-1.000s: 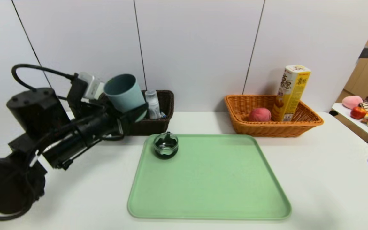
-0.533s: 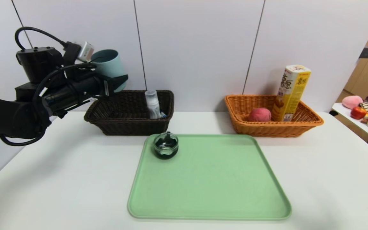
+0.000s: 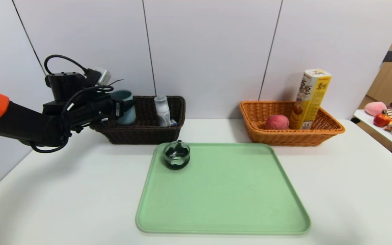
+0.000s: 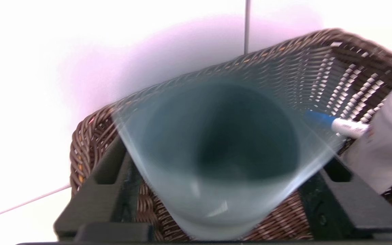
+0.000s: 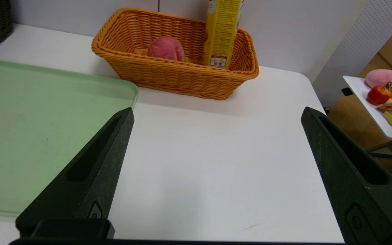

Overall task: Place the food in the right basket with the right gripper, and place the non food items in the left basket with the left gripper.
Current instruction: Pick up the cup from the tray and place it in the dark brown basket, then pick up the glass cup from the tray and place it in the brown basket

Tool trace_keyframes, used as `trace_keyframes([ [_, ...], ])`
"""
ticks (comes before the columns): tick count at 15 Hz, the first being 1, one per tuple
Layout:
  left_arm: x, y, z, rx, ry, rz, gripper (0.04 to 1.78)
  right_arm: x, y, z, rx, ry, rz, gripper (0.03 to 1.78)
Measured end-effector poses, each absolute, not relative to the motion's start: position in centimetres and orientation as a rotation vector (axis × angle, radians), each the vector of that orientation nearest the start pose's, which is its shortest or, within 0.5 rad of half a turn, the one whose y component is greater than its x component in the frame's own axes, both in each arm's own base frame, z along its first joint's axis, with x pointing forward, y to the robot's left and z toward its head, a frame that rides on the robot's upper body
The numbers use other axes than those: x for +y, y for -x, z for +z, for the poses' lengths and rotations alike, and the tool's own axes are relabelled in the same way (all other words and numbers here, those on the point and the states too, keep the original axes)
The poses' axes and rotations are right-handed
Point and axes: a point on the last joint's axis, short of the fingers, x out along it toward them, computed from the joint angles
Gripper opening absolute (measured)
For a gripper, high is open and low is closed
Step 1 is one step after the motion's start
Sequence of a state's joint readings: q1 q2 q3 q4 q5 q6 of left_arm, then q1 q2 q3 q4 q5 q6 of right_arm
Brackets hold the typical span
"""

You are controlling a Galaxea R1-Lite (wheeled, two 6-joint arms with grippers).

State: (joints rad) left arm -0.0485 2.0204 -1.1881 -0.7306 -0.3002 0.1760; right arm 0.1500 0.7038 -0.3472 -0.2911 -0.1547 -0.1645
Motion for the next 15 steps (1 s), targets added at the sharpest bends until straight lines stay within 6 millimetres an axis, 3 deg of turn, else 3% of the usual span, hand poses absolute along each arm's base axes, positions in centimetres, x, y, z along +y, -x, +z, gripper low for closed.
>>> trace_keyframes([
  [5, -2.6, -40.3, 18.3, 0.066, -0.161, -0.358, 1.51, 0.6, -6.4, 19.5, 0.074, 0.175, 0.002, 1.69],
  [8, -4.1, -38.7, 21.1, -0.002, -0.145, -0.397, 1.57, 0.6, -6.4, 19.2, 0.084, 0.174, 0.003, 1.69],
  [11, -7.2, -34.8, 22.8, -0.015, -0.092, -0.498, 1.62, 0.6, -6.3, 19.1, 0.086, 0.163, 0.003, 1.69],
  [15, -10.9, -27.0, 20.6, 0.097, -0.073, -0.662, 1.65, 0.6, -6.3, 19.1, 0.084, 0.164, 0.002, 1.69],
])
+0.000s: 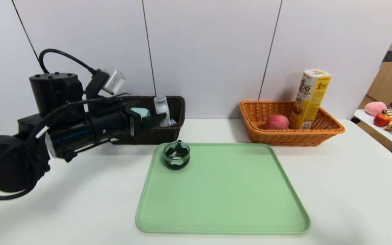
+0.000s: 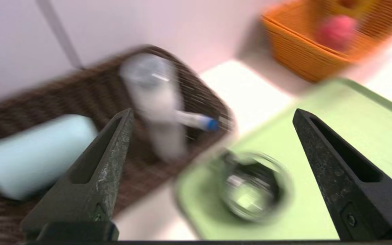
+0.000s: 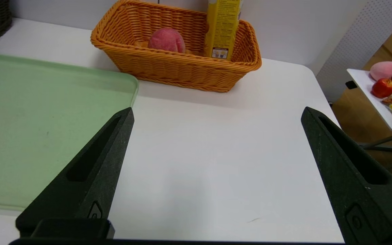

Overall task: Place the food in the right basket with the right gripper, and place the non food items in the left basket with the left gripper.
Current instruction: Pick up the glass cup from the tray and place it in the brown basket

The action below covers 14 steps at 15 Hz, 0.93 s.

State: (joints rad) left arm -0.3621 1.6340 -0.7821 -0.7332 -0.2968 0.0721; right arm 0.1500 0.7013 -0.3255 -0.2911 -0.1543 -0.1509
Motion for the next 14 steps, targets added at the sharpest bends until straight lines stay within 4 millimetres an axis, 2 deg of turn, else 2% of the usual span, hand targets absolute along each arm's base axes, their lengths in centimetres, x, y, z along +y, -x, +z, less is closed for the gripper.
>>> trace_keyframes([
  [2, -11.3, -24.4, 19.0, 0.127, -0.069, -0.699, 1.66, 0.6, -6.2, 19.1, 0.081, 0.163, 0.003, 1.69],
  [5, -11.4, -22.4, 16.7, 0.072, -0.062, -0.732, 1.67, 0.6, -6.1, 19.1, 0.077, 0.162, 0.002, 1.69],
  [10, -11.8, -22.6, 13.3, -0.012, -0.039, -0.74, 1.68, 0.6, -6.1, 19.0, 0.081, 0.163, 0.003, 1.69],
  [14, -12.3, -23.8, 9.7, 0.082, -0.042, -0.718, 1.69, 0.6, -6.0, 18.7, 0.089, 0.164, 0.004, 1.69],
])
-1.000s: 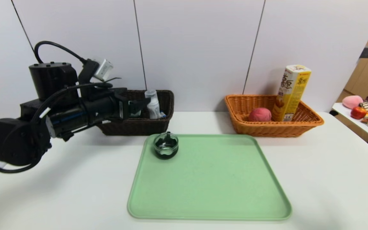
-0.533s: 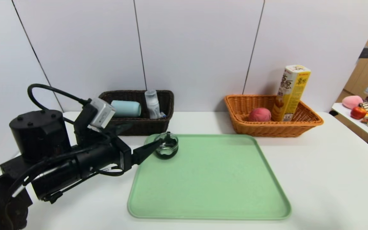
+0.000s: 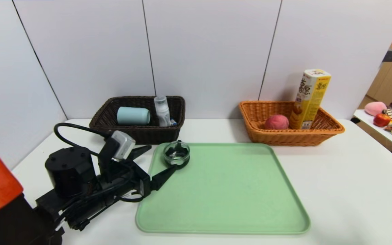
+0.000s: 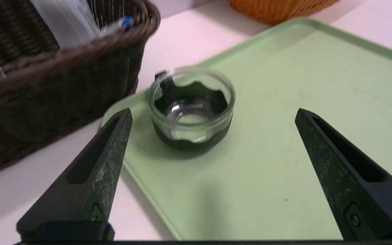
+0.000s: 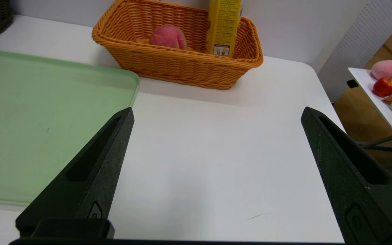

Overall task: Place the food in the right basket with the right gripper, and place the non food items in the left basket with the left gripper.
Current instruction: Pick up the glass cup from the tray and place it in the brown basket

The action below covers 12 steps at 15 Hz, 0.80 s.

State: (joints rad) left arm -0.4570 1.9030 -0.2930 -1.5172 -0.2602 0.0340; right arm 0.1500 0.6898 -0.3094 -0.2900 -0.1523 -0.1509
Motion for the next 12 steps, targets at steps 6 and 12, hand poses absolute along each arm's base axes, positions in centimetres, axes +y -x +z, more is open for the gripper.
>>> trace_keyframes([
  [6, -13.1, -25.3, 6.9, 0.166, -0.05, -0.708, 1.69, 0.5, -5.8, 18.5, 0.086, 0.163, 0.004, 1.69],
  [12, -14.0, -27.1, 6.8, 0.128, -0.051, -0.712, 1.69, 0.5, -5.7, 18.7, 0.076, 0.162, 0.003, 1.69],
])
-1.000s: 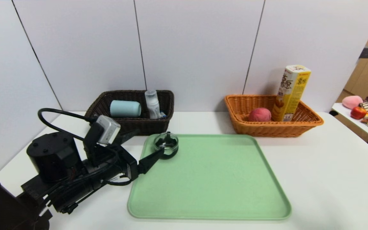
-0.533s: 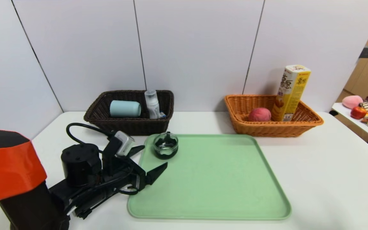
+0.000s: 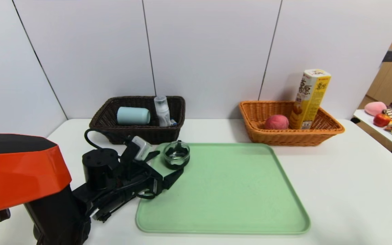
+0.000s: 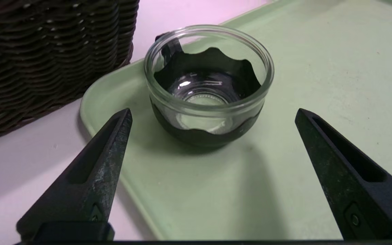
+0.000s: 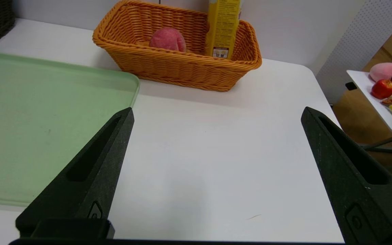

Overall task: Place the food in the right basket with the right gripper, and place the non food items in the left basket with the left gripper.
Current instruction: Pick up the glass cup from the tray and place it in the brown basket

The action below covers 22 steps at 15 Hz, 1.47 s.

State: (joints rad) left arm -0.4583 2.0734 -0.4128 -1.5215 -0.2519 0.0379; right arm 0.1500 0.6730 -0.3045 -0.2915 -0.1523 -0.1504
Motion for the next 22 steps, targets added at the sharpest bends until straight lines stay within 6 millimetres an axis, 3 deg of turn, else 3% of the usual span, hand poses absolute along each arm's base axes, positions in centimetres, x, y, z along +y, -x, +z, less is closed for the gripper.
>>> trace_keyframes([
  [12, -16.1, -29.5, 6.0, 0.088, -0.047, -0.732, 1.69, 0.5, -5.7, 18.8, 0.073, 0.153, 0.003, 1.69],
  [15, -16.2, -29.6, 5.8, 0.095, -0.045, -0.733, 1.29, 0.5, -5.8, 18.8, 0.074, 0.149, 0.003, 1.69],
  [19, -16.2, -29.5, 5.8, 0.094, -0.047, -0.733, 1.21, 0.5, -5.8, 18.8, 0.074, 0.142, 0.003, 1.7],
  [22, -16.3, -28.6, 7.2, 0.061, -0.049, -0.749, 1.21, 0.5, -5.8, 18.8, 0.074, 0.141, 0.003, 1.7],
])
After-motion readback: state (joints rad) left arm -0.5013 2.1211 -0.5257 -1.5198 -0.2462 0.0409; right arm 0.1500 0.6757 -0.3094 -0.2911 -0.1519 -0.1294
